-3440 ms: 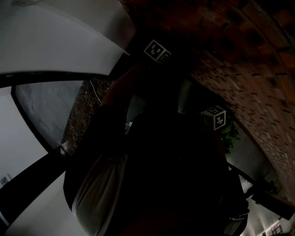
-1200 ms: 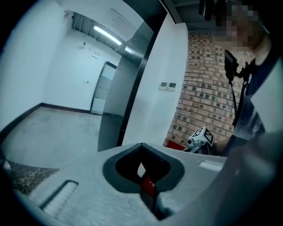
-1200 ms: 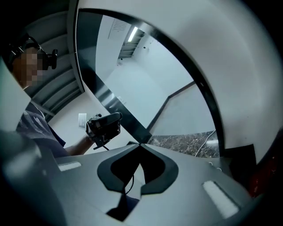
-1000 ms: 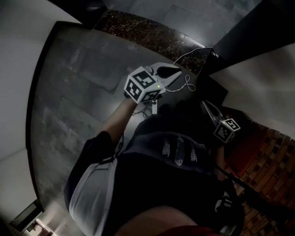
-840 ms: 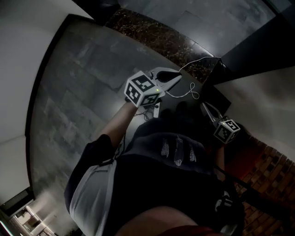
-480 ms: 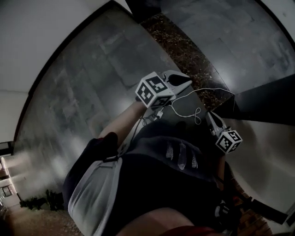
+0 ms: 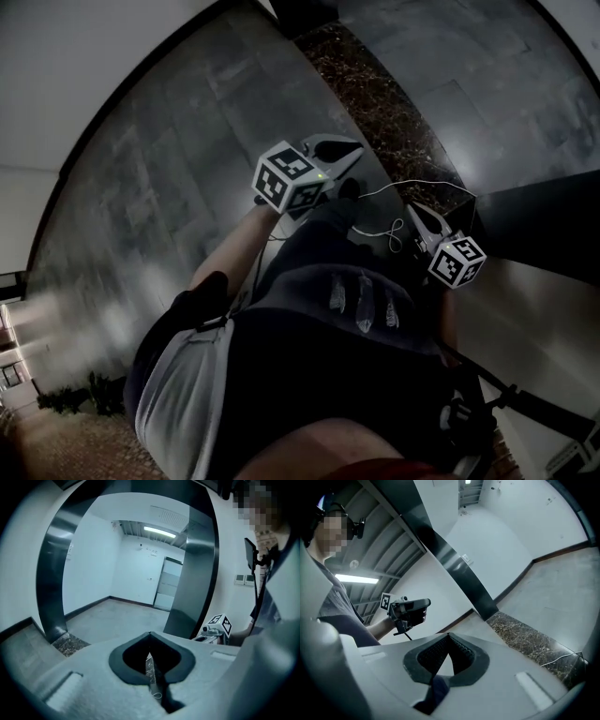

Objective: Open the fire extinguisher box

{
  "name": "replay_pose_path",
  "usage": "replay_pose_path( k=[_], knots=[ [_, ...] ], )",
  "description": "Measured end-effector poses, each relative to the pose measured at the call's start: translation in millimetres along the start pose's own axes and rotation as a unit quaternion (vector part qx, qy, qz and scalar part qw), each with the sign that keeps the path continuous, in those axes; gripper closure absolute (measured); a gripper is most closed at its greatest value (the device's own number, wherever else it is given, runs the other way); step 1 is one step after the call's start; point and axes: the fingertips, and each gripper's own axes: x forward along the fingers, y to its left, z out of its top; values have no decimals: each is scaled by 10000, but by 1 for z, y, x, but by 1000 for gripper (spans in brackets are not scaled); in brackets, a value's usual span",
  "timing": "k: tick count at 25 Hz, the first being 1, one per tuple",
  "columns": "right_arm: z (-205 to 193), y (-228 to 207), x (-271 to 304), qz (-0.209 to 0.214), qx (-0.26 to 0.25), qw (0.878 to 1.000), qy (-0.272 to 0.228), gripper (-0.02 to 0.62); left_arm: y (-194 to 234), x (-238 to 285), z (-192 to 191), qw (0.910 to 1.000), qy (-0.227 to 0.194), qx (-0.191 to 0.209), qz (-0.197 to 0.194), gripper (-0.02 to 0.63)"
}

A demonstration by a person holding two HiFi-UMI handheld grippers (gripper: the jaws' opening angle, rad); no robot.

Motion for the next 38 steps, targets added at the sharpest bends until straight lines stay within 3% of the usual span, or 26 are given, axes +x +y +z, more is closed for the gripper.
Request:
replay_pose_path(
  k=[6,9,12,16,20,23,28,31,34,38],
  knots=[
    [17,-23,26,-94,48,9999,7,595,29,54,18,9993,-113,41,-364,604],
    [39,-43,55,-332,17,9994,38,595,65,84,36,9972,-305,-116,-675,604],
    [63,-81,89,-694,101,9975,49,595,106,110,54,9945,-374,42,-983,604],
    [123,-111,145,-871,127,9957,-281,595,158,131,86,9901,-365,435,-1281,604],
    [186,-132,202,-971,4,9940,-502,595,218,153,111,9879,-212,365,-1495,604],
    [218,-148,226,-1321,-54,9891,-653,595,251,162,130,9836,-140,633,-1682,604],
    [232,-162,225,-1914,-319,9770,-885,595,283,170,139,9812,-252,505,-1848,604],
    [238,-172,212,-2293,72,9678,-1036,595,285,193,145,9747,-148,519,-2167,604],
    [244,-182,206,-2304,460,9645,-1205,595,281,216,152,9699,33,611,-2355,604],
    [256,-202,196,-2357,480,9618,-1305,595,270,245,164,9640,120,754,-2547,604]
  ],
)
